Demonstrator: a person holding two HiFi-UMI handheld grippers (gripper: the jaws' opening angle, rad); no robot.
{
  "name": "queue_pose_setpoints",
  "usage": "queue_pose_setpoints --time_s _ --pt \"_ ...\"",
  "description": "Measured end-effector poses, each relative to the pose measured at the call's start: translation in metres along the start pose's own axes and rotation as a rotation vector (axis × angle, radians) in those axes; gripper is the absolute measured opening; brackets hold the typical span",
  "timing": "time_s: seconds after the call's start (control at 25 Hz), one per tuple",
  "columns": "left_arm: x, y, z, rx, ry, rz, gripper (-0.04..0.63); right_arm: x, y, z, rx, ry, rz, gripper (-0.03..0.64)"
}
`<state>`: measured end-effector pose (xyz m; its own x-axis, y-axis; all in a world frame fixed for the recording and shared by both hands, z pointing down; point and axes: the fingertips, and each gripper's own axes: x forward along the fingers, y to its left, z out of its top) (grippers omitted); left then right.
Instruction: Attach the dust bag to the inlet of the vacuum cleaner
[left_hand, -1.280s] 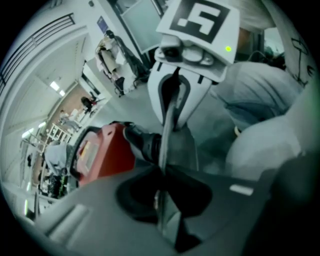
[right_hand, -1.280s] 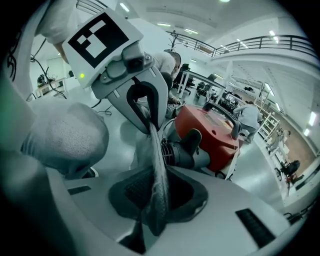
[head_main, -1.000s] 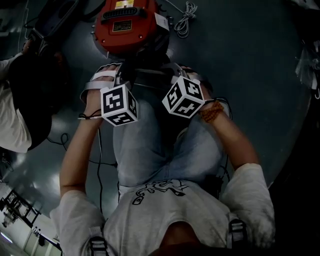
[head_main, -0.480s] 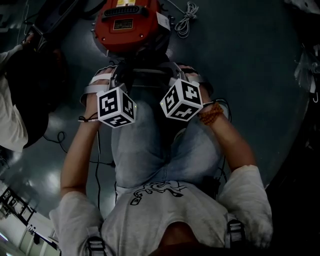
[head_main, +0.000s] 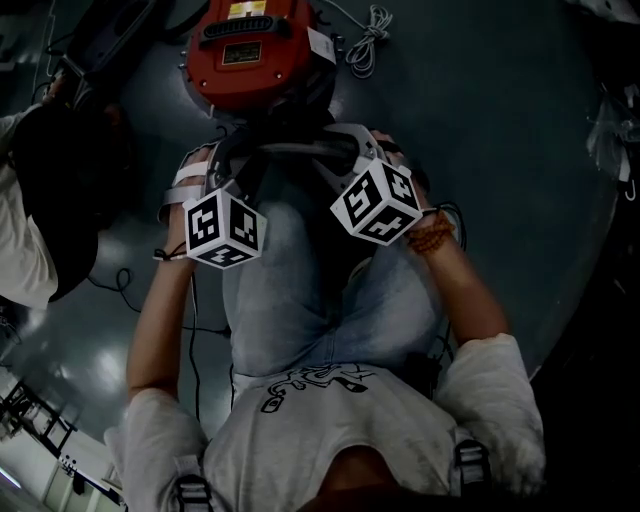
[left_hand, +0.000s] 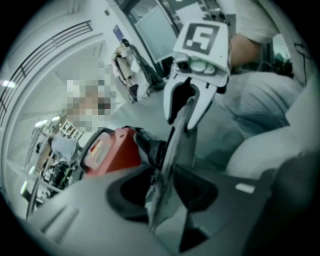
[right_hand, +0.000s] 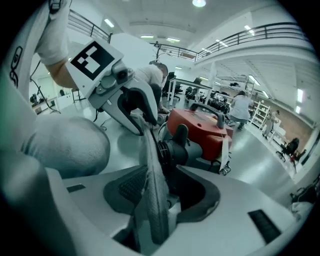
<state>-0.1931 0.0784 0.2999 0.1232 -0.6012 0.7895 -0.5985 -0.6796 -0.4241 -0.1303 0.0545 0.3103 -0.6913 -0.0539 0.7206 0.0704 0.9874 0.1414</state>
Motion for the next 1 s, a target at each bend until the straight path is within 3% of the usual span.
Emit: queue_pose_setpoints --time_s 0.16,0.24,0.32,0.52,0.68,0.84,1.0 --pt "-0.03 0.011 0.015 -0.175 -0.126 0.048 0.129 -0.041 -0.013 -0.001 0.16 -0.102 -0.066 0.147" --pt "-0.044 0.018 0.028 -0.262 -0.197 0.084 0.05 -0.063 -0.017 0.011 0.25 -0.197 -0.089 0.135" --pt "-0.055 0.024 0.042 -0.346 -0.262 0.113 0.005 -0.079 -0.019 0.024 0.316 -0.284 -0.103 0.069" --pt "-0.067 0.034 0.071 -0.562 -0.409 0.175 0.003 -0.093 -0.02 0.048 0.435 -0.41 -0.144 0.027" --pt "-0.065 0.042 0.071 -0.739 -0.527 0.246 0.003 -0.083 -0.019 0.054 0.549 -0.495 -0.166 0.012" --pt "-0.067 0.047 0.069 -0.868 -0.612 0.25 0.003 -0.073 -0.018 0.051 0.605 -0.54 -0.2 0.011" --pt "-0.065 0.049 0.063 -0.913 -0.606 0.251 0.003 -0.07 -0.018 0.049 0.604 -0.557 -0.208 0.011"
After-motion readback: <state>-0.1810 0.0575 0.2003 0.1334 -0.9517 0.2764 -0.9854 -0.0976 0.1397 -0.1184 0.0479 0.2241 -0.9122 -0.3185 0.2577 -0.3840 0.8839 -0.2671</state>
